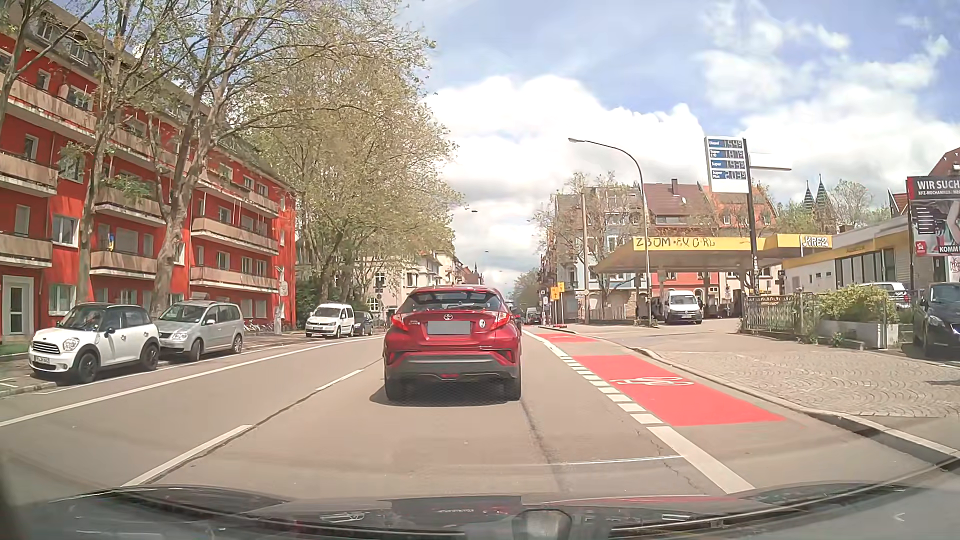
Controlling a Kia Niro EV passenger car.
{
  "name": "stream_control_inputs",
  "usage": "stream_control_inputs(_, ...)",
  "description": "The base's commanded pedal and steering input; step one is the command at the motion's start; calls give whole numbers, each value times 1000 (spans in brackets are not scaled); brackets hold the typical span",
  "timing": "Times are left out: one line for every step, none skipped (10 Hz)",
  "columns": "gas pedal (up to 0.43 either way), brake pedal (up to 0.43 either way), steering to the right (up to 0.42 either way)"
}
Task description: Follow the waypoints while adhering to traffic rules and regulations
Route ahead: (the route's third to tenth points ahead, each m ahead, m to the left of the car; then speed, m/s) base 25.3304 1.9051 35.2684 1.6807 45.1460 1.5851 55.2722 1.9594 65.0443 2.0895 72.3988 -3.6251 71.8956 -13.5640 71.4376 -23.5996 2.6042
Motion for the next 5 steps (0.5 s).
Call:
stream_control_inputs(0,0,0)
stream_control_inputs(0,0,0)
stream_control_inputs(0,0,0)
stream_control_inputs(0,0,0)
stream_control_inputs(0,0,0)
